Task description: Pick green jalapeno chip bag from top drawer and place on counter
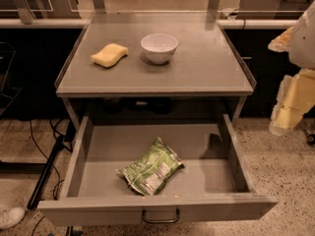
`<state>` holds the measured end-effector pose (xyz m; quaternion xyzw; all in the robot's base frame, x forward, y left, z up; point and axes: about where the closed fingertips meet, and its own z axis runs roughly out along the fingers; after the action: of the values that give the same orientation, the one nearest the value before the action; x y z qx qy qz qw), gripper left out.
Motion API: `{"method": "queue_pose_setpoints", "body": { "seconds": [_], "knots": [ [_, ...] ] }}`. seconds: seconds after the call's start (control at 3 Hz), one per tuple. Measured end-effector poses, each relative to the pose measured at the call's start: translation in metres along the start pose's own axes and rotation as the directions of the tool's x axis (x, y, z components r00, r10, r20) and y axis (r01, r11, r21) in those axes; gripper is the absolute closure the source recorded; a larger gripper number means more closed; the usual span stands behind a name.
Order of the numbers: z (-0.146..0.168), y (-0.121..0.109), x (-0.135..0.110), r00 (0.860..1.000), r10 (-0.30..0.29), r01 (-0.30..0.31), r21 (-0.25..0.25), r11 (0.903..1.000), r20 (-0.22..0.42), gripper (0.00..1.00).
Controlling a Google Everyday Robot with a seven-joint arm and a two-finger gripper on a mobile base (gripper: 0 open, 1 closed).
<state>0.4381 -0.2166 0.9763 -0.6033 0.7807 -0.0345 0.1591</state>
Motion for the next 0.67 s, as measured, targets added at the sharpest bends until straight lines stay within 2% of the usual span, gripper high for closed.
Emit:
{"method": "queue_pose_setpoints", "body": {
  "seconds": [0.33,0.67],
  "knots": [
    [0.0000,0.0000,0.0000,1.000,0.000,0.000,0.000,1.0000,0.000,0.00],
    [0.0069,-0.0011,-0.0081,0.999,-0.011,0.011,0.007,0.9999,0.035,0.00]
  ]
}}
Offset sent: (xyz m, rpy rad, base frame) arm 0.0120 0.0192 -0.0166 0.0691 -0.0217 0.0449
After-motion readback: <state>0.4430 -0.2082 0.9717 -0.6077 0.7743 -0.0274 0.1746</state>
